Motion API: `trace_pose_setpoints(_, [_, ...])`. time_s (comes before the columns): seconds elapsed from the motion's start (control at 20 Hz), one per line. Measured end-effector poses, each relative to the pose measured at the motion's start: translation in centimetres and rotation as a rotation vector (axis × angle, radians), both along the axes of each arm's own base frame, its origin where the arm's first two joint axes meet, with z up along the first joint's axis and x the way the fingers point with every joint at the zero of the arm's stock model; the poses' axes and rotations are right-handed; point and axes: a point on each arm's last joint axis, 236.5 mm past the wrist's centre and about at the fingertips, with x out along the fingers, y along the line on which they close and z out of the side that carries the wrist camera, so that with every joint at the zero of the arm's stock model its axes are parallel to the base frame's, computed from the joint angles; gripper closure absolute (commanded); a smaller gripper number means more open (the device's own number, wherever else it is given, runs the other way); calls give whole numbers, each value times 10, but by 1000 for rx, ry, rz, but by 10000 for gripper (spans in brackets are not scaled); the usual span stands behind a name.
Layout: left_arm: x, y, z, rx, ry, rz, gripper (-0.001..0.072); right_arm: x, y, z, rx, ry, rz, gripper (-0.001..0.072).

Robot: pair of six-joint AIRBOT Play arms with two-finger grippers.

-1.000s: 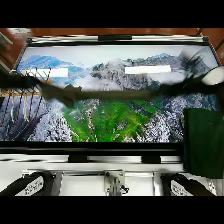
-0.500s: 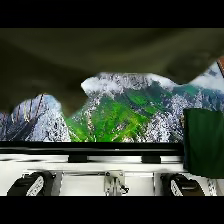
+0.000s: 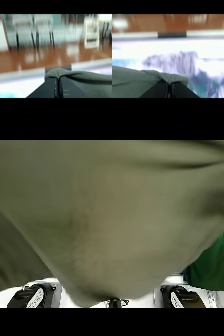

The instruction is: Fold the shirts.

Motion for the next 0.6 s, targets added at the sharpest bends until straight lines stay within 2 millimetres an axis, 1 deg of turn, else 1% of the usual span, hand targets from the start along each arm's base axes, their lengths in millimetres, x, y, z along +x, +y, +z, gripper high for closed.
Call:
trace_pose_setpoints(0.05, [24, 3, -28, -2, 91, -4, 679, 18, -3, -32, -7, 107, -7, 636])
trace_pose_setpoints(0.15, [75, 10, -95, 4, 287, -13, 679, 60, -10, -102, -15, 304, -30, 636])
trace_pose_setpoints(0.25, [119, 18, -165, 2, 467, -22, 679, 101, -15, -165, -12, 437, -48, 636])
trace_pose_setpoints(0.35, [158, 24, -230, -16, 622, -30, 679, 139, -19, -222, -10, 530, -65, 636])
trace_pose_setpoints(0.45, [191, 25, -281, -58, 728, -45, 679, 172, -24, -274, -9, 590, -86, 636])
trace_pose_setpoints(0.5, [207, 25, -306, -87, 772, -50, 679, 184, -26, -294, -7, 608, -101, 636])
trace_pose_setpoints(0.55, [220, 24, -323, -117, 796, -55, 679, 196, -29, -311, -5, 614, -118, 636])
trace_pose_setpoints(0.6, [233, 22, -339, -155, 815, -61, 679, 206, -33, -323, -3, 613, -140, 636])
